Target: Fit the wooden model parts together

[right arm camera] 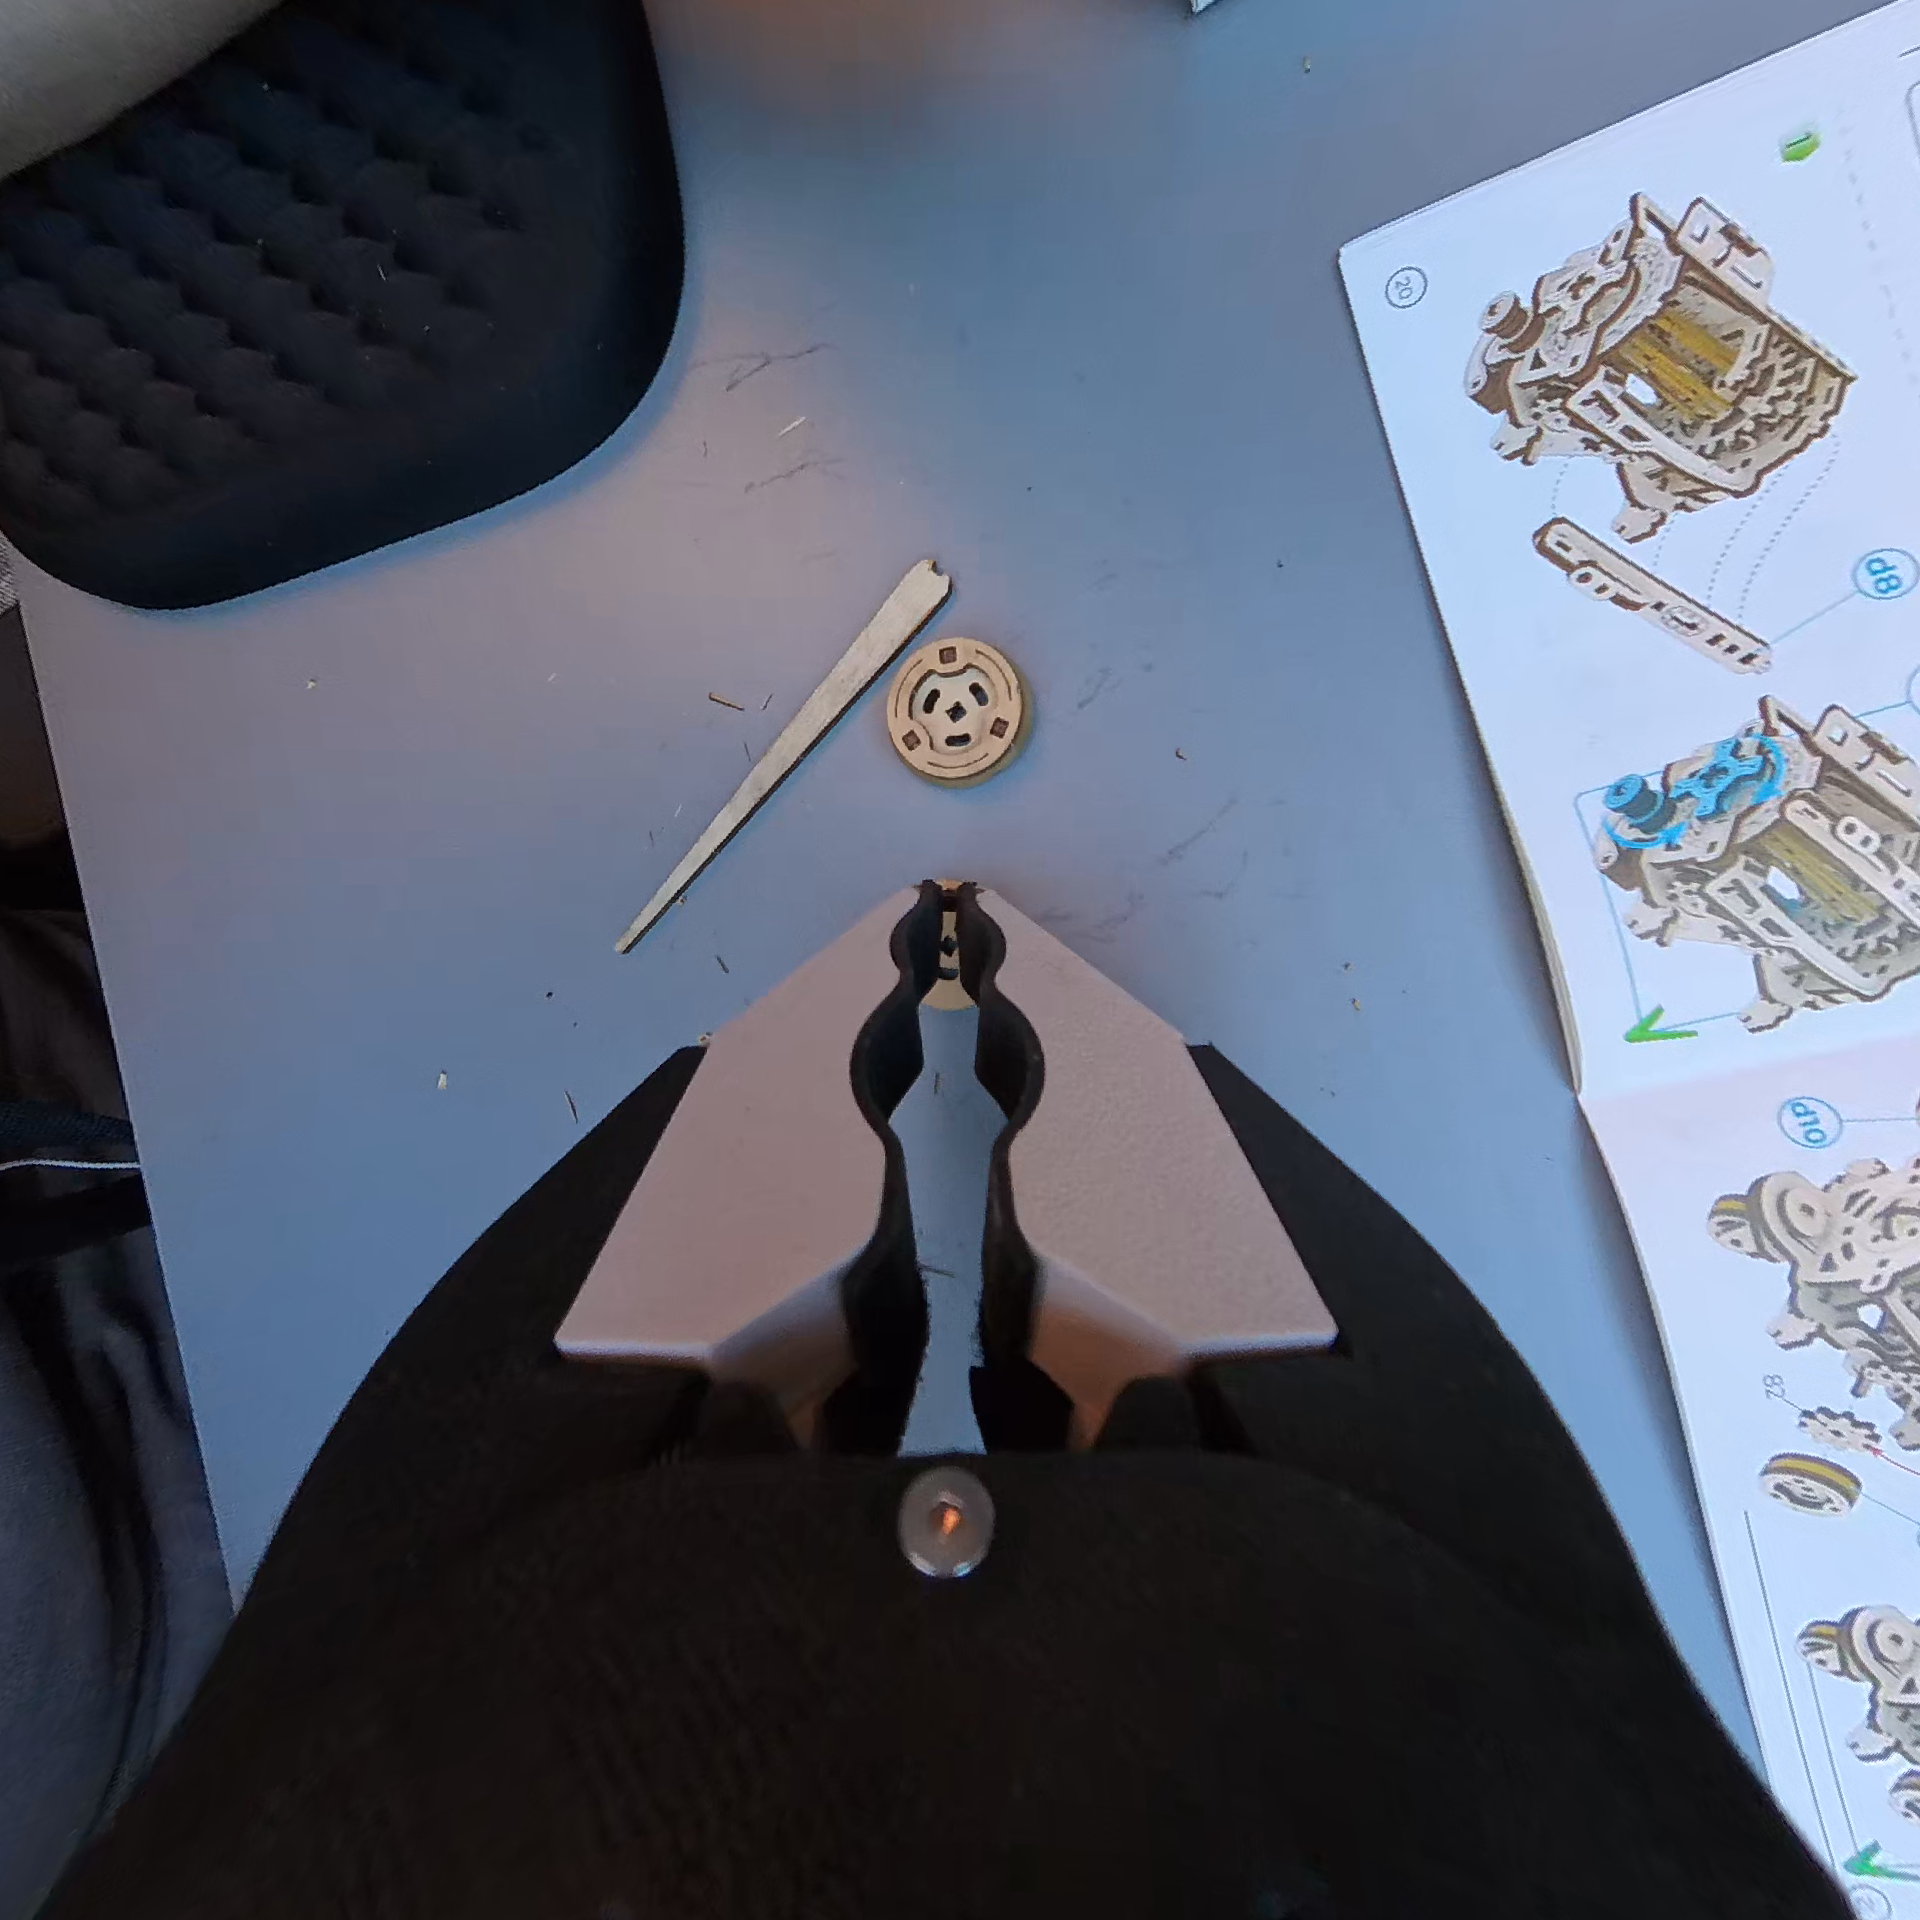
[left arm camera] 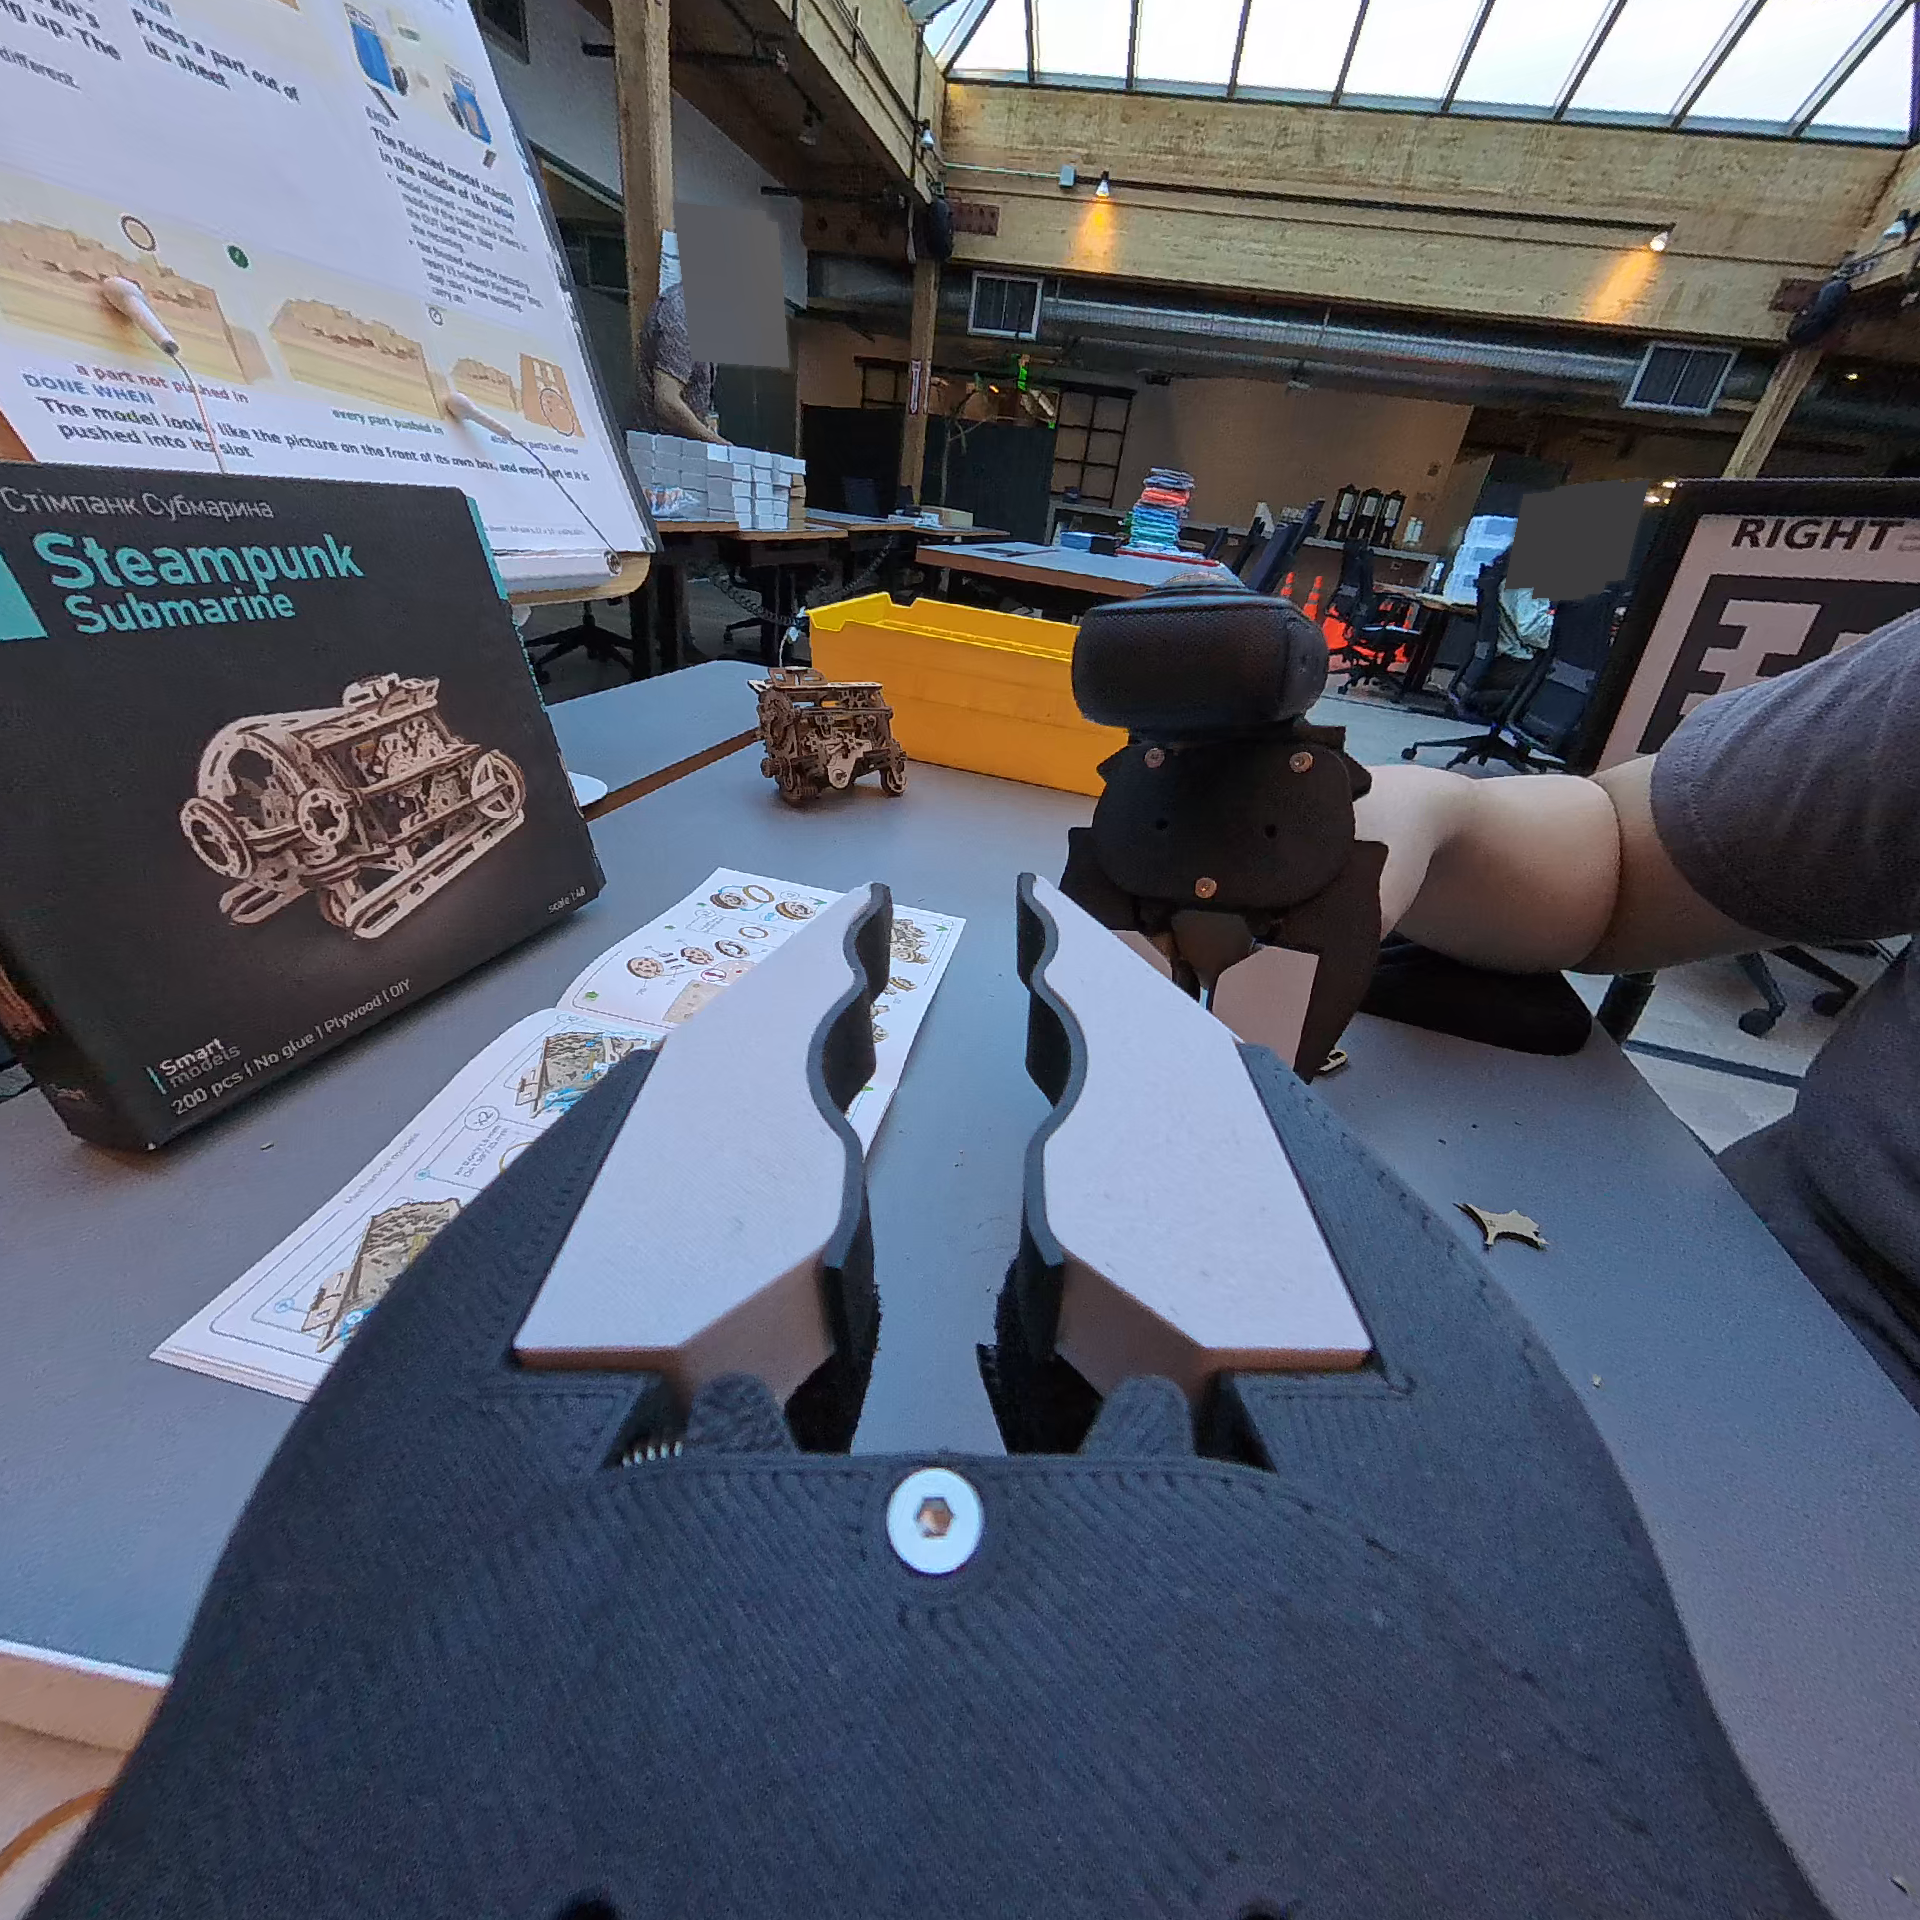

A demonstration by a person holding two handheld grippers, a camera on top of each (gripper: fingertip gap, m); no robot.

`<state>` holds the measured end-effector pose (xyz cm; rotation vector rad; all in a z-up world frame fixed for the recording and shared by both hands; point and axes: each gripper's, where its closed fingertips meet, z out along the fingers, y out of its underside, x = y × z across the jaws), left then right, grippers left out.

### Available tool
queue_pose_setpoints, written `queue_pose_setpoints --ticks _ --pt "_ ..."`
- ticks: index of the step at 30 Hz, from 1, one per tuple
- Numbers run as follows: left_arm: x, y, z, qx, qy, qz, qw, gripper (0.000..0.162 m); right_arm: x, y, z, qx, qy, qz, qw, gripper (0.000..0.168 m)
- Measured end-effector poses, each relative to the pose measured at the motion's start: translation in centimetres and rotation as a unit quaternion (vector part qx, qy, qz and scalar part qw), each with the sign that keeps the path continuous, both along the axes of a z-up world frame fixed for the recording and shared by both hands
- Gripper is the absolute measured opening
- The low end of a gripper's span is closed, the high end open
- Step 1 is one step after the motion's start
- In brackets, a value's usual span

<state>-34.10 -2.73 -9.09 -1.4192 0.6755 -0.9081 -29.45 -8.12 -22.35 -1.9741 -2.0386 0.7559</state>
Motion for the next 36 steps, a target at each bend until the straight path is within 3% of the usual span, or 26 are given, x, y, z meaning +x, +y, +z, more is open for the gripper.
queue_pose_setpoints --ticks 12,21,36 --pt "0.3 -0.14 -0.17 0.0 0.006 -0.006 1.0 0.022 -0.19 -0.03 -0.03 0.044 -0.032 0.018 0.998 0.001" --pt "0.36 -0.18 -0.13 0.0 0.005 -0.008 1.0 0.022 -0.05 -0.06 -0.17 0.008 -0.069 0.005 0.998 0.001" --pt "0.59 -0.35 -0.05 0.005 0.009 -0.009 1.0 0.022 -0.1 -0.13 -0.22 0.085 -0.146 0.051 0.984 0.0"
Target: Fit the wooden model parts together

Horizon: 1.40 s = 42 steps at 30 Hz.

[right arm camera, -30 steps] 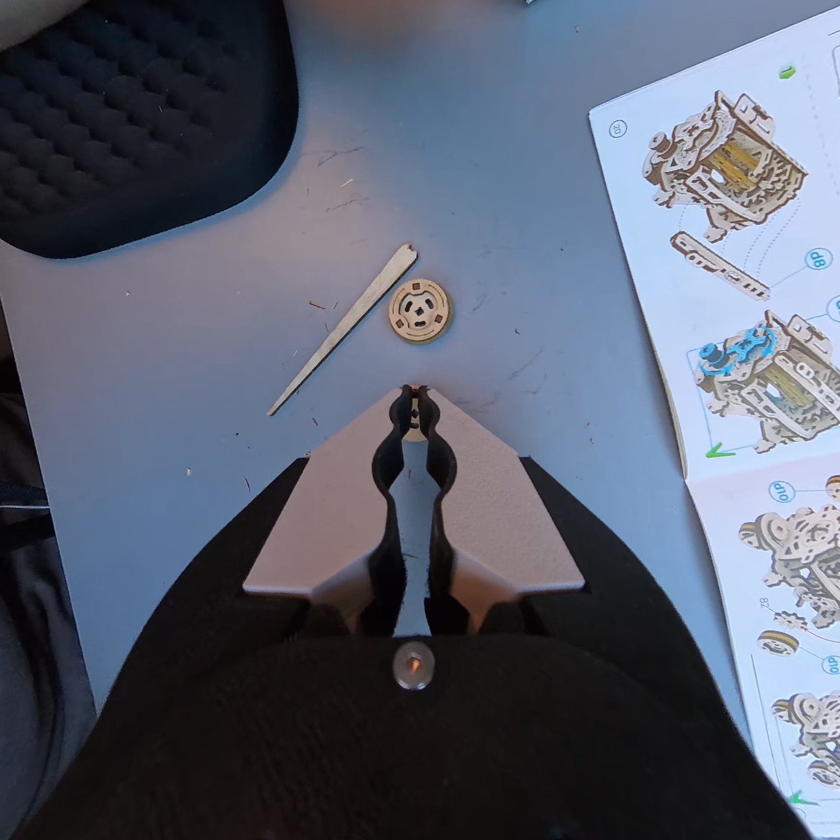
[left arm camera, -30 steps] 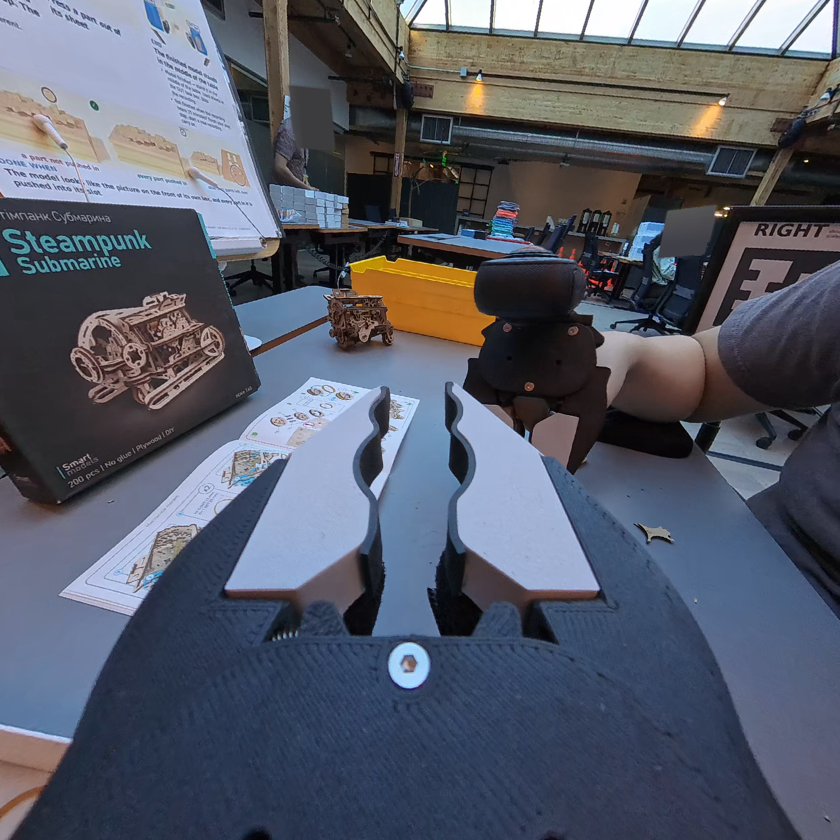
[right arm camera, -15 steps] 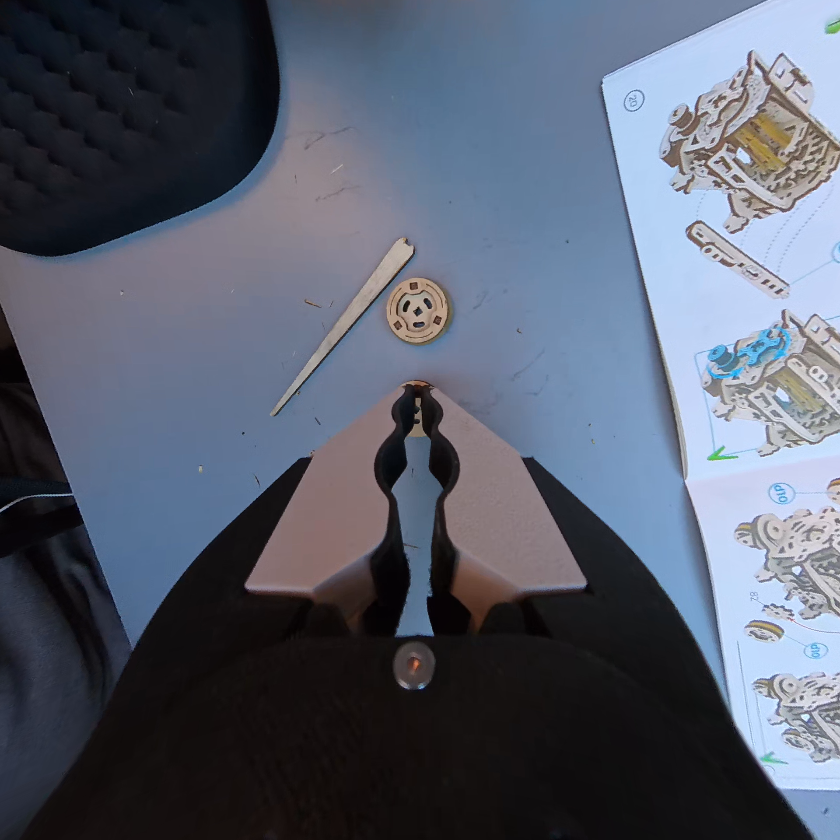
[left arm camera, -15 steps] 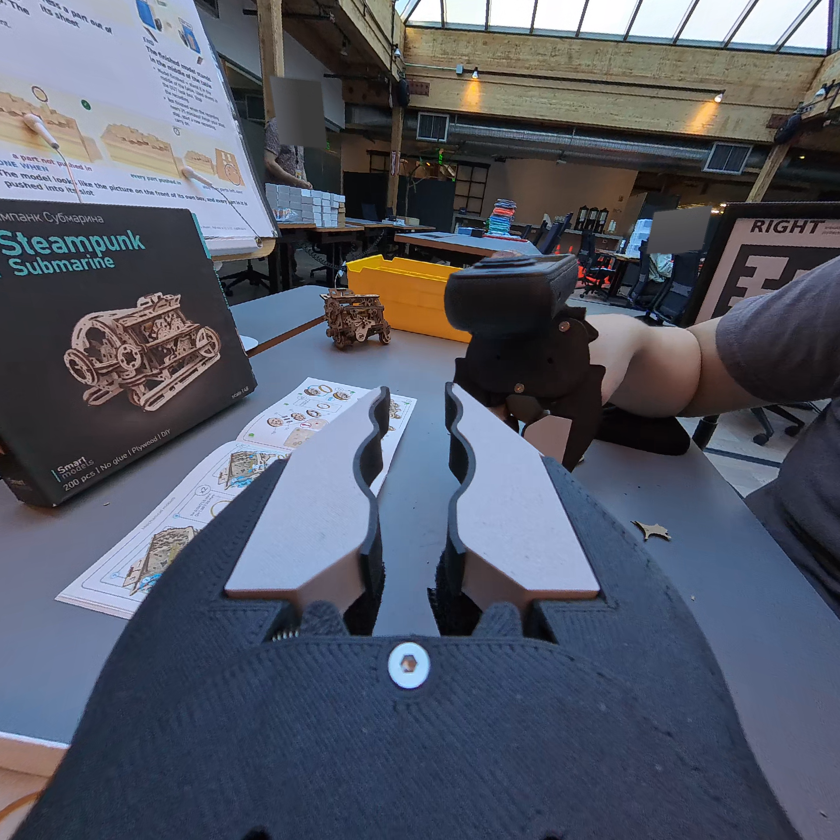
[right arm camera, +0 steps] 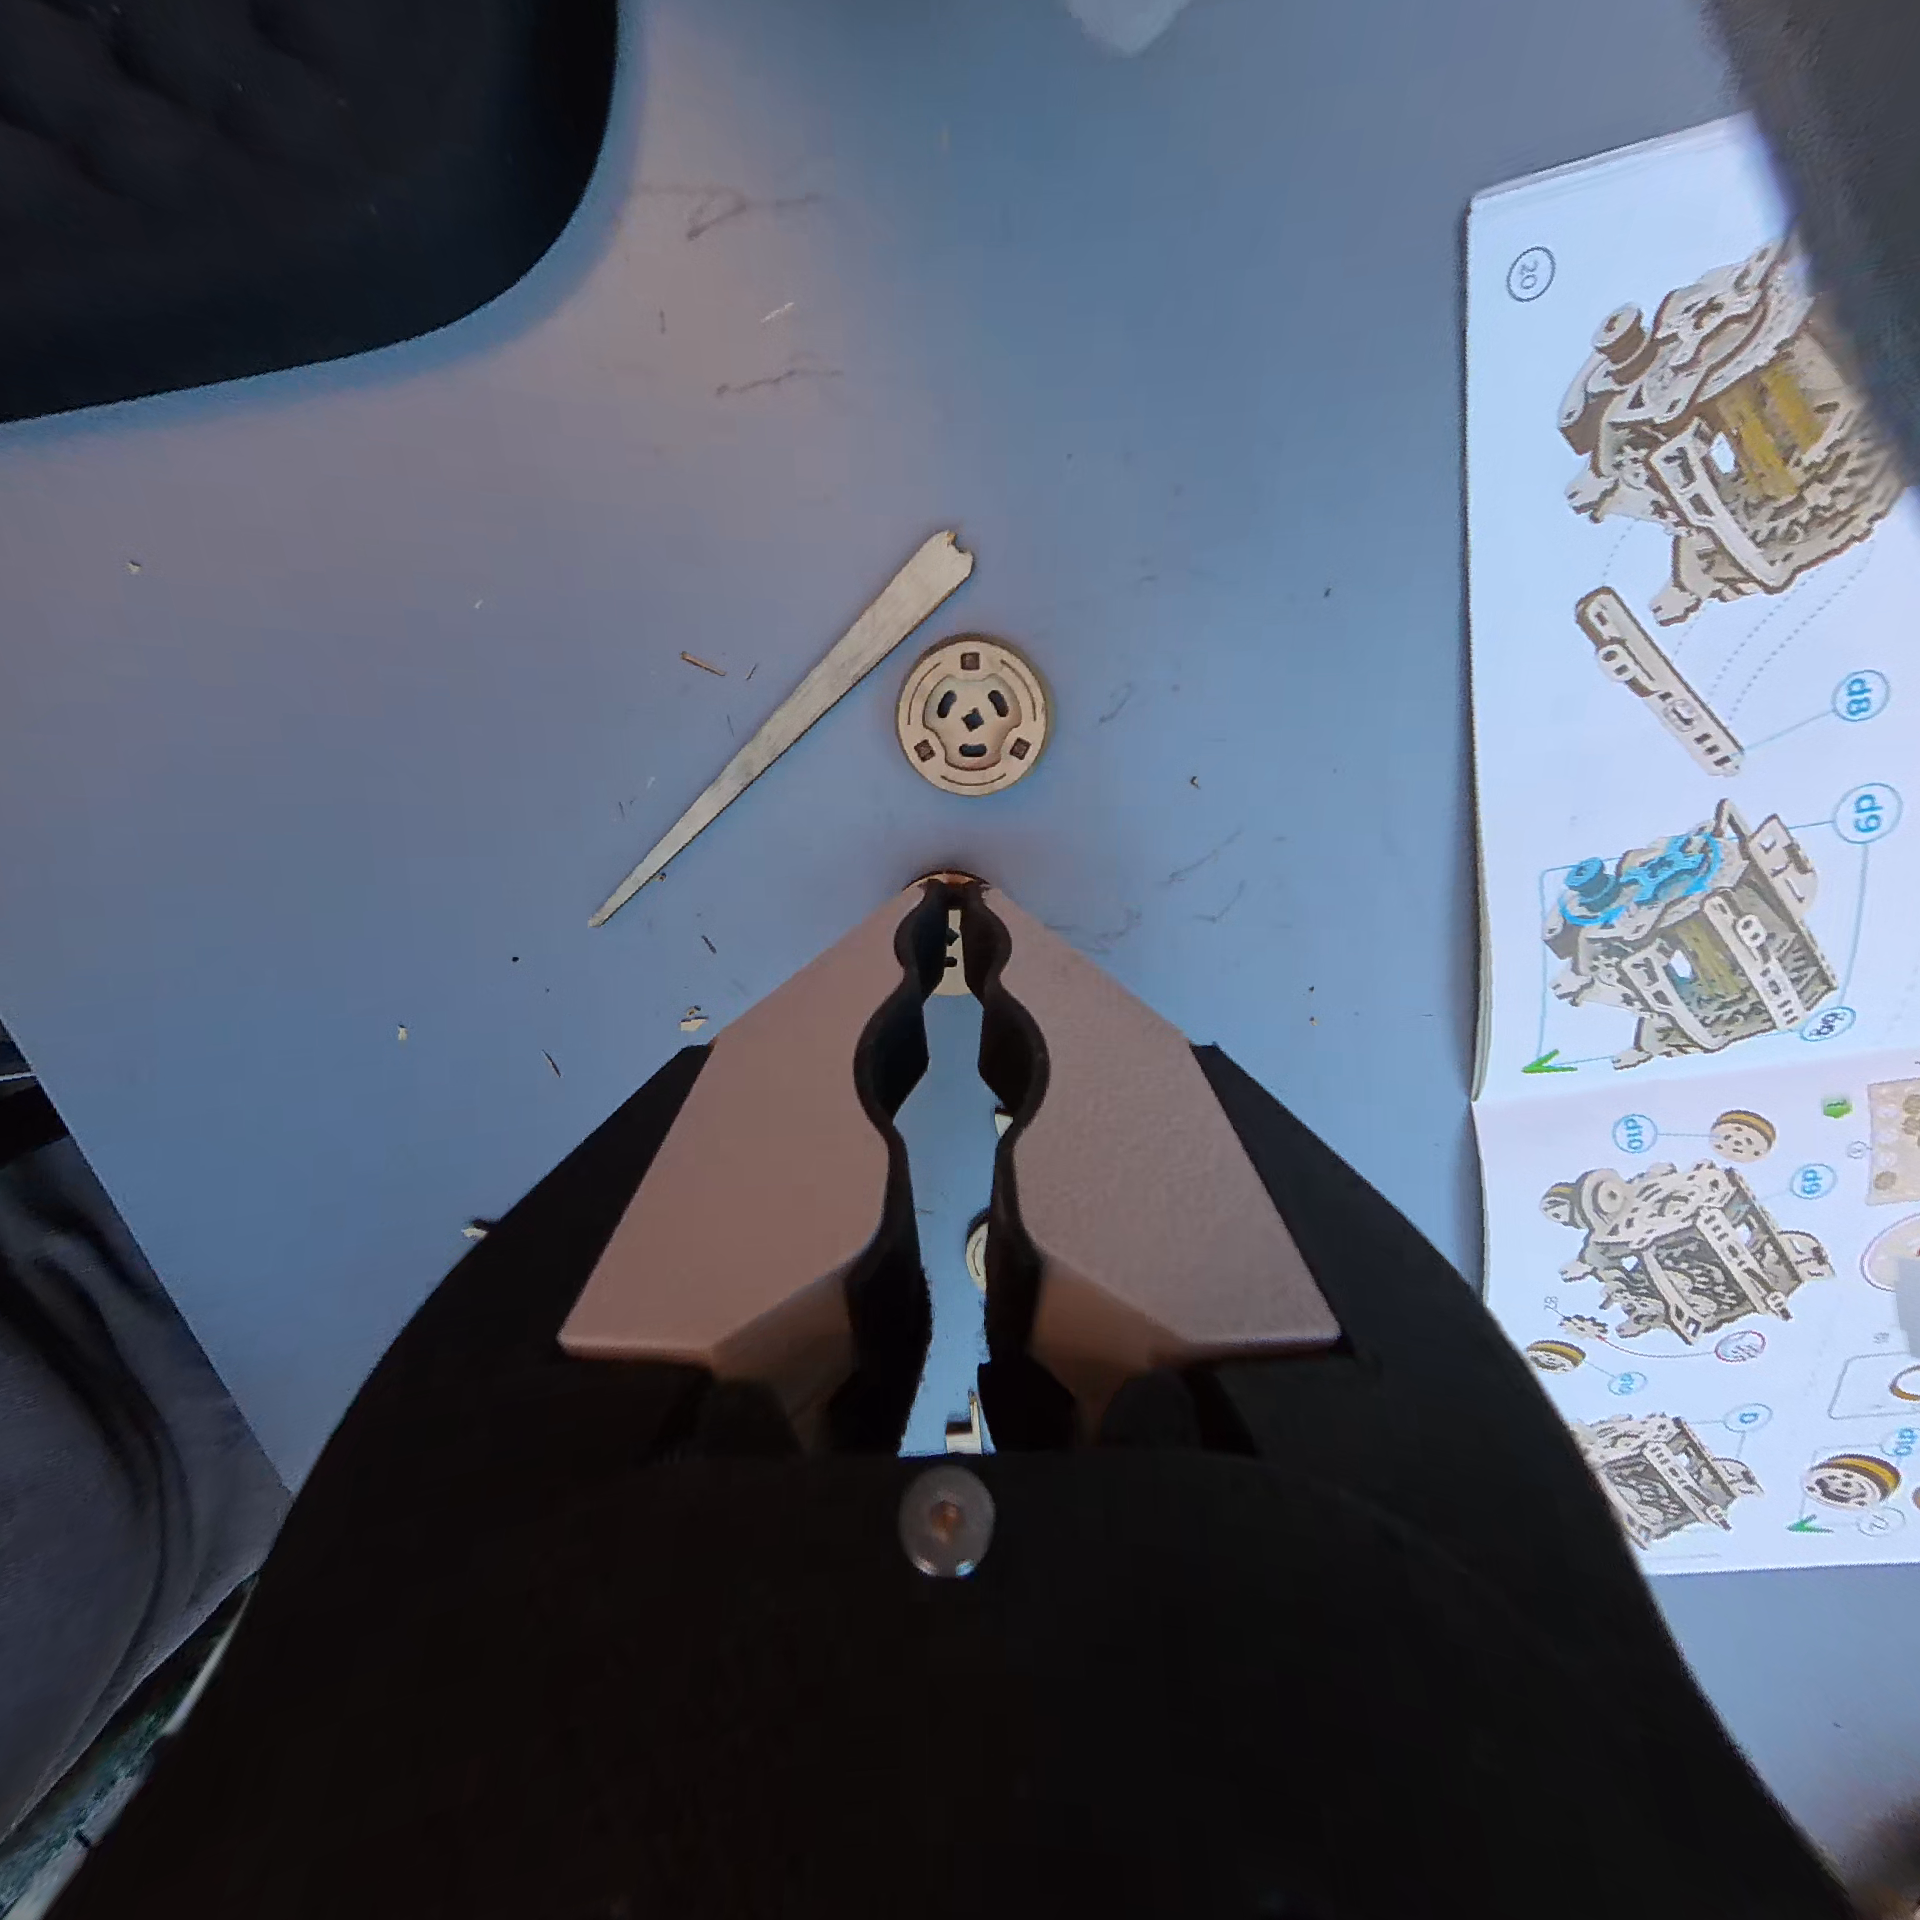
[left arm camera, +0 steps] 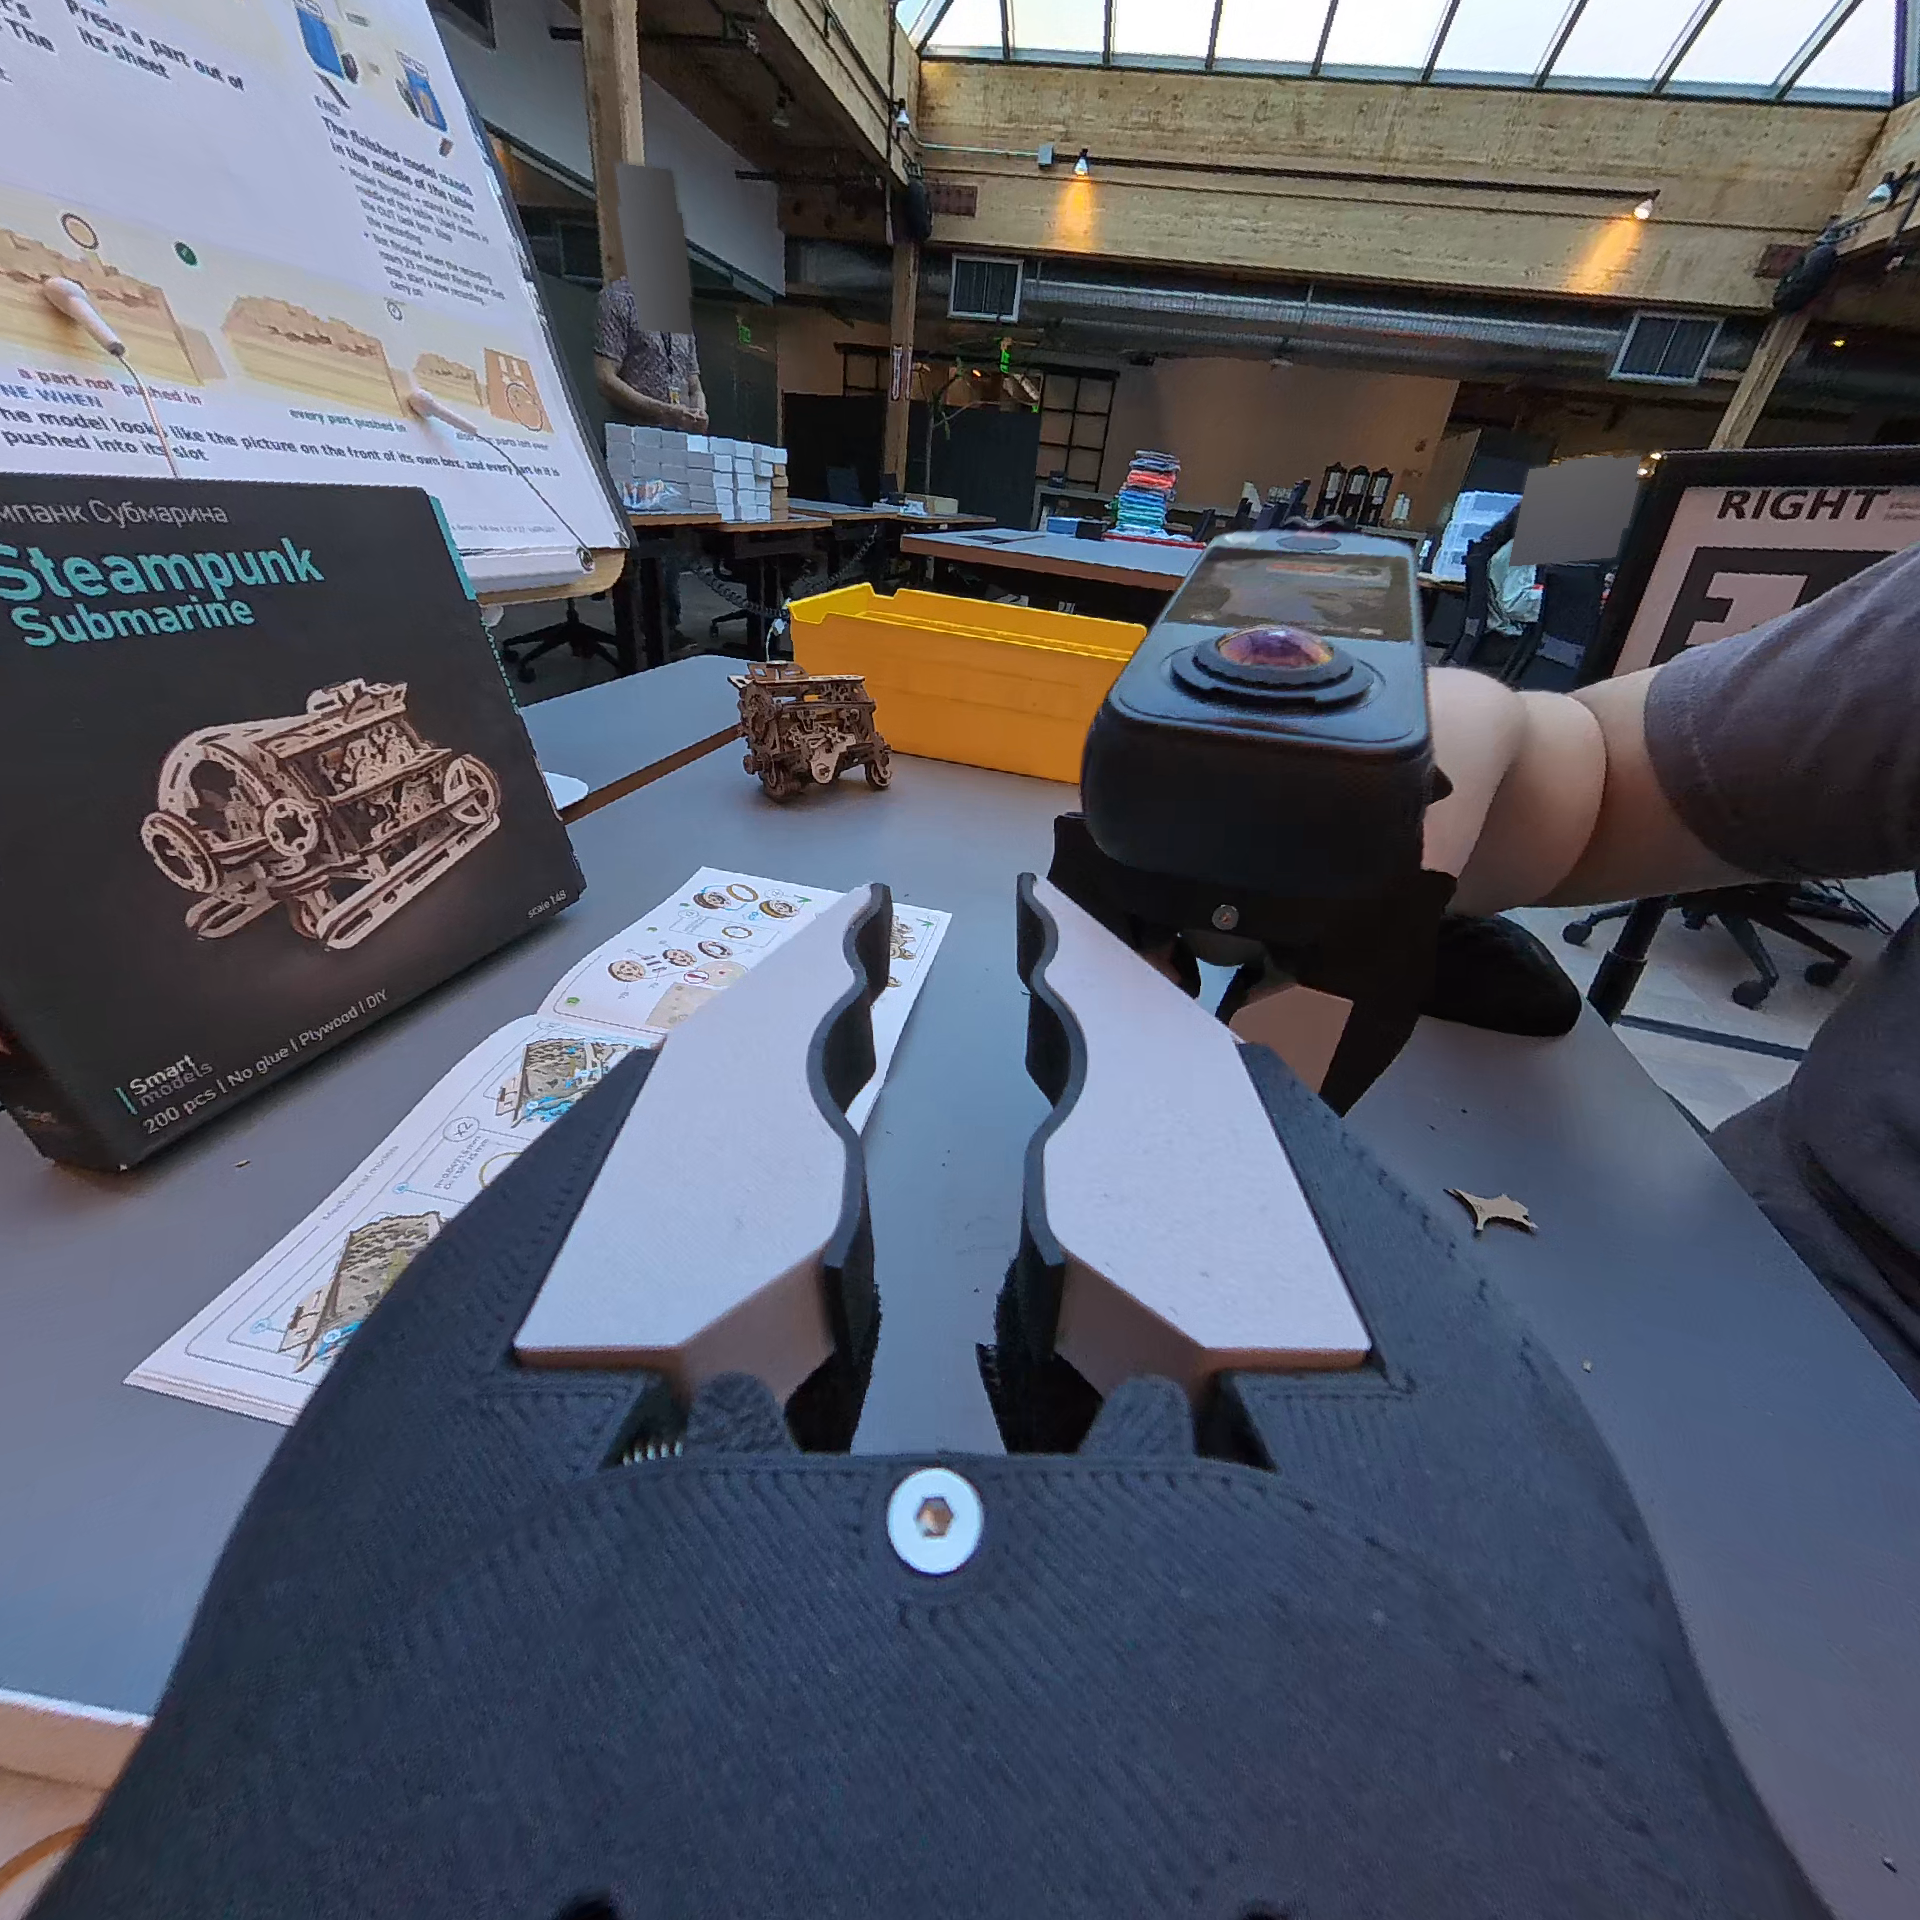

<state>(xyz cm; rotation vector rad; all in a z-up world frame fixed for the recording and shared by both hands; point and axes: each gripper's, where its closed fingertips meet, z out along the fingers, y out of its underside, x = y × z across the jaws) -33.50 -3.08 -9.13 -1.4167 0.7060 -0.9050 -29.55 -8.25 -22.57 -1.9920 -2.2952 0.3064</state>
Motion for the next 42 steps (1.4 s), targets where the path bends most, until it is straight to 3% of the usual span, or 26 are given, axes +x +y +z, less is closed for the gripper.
queue_pose_setpoints --ticks 17,42 --pt "-1.7 0.3 1.6 0.009 -0.049 0.022 0.998 0.022 0.3 0.1 0.1 0.071 -0.037 0.033 0.996 0.001" --pt "-1.5 0.3 1.3 0.007 -0.041 0.017 0.999 0.021 0.2 -0.3 0.2 0.066 -0.028 0.051 0.996 0.001"
